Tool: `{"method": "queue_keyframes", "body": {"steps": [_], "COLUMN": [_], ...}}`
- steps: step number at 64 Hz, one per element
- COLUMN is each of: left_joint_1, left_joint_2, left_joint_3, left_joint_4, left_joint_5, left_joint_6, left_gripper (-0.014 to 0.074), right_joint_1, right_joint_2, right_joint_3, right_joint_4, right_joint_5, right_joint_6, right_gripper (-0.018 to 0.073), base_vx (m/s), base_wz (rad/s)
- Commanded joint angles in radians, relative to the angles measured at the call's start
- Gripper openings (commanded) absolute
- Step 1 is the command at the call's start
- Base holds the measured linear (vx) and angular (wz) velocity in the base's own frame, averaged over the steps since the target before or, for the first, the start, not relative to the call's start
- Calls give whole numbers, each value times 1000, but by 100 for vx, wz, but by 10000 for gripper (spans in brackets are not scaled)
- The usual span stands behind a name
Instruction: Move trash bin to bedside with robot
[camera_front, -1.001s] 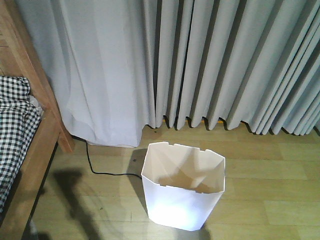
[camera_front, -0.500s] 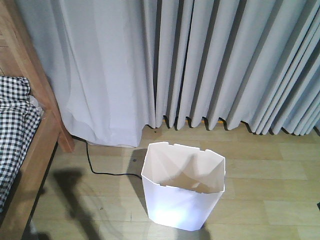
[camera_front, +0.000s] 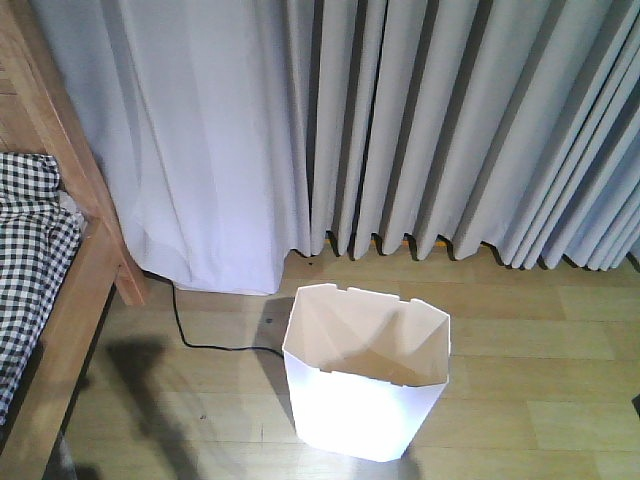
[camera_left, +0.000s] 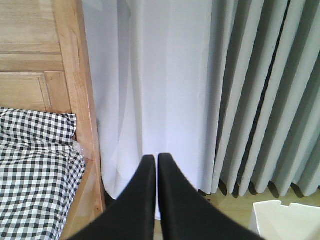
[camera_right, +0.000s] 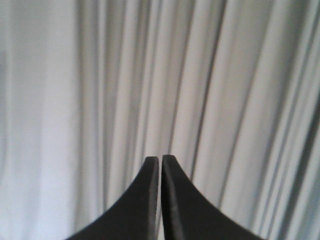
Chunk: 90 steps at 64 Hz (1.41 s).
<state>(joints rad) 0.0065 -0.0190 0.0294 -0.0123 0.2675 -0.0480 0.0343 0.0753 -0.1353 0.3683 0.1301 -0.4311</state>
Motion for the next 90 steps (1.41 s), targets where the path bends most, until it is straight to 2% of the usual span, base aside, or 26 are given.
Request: {"method": "queue_keyframes", "body": {"steps": [1,4,9,15,23,28,41,72,84,90], "left_joint_1": [-3,-3,-3,-3,-3,-3,-3,-3,-3,-3], "left_joint_2": [-10,-10,-10,-10,-10,-10,-10,-10,-10,-10], "left_joint_3": [29,29,29,29,29,29,29,29,29,29], "left_joint_4": [-4,-4,-4,-4,-4,-4,-4,-4,-4,-4], "left_joint_5": [-74,-74,-74,-74,-74,-74,-74,-74,-74,-74], "left_joint_6": [-8,-8,-8,-8,-8,-8,-8,-8,-8,-8], "left_gripper": [-6,-6,-6,-6,-6,-6,-6,-6,-6,-6], "right_joint_1": [-2,-2,-2,-2,-2,2,2,2,2,2], "right_joint_2": [10,10,10,3,-100,-99,-101,-101,-101,-101], "right_joint_3": [7,48,109,183,182,182,182,182,182,182], "right_joint_4": [-234,-334,-408,-414,-419,-426,-471,-468,-368,-368], "right_joint_5": [-117,-171,-239,-302,-208,-195,-168,-168,-167,-169], "right_joint_6": [241,354,418,437,443,444,544,528,415,405], "right_gripper": [-6,-6,-6,-6,-6,-6,-6,-6,-6,-6], "base_vx": [0,0,0,0,0,0,0,0,0,0], "base_wz": [0,0,0,0,0,0,0,0,0,0]}}
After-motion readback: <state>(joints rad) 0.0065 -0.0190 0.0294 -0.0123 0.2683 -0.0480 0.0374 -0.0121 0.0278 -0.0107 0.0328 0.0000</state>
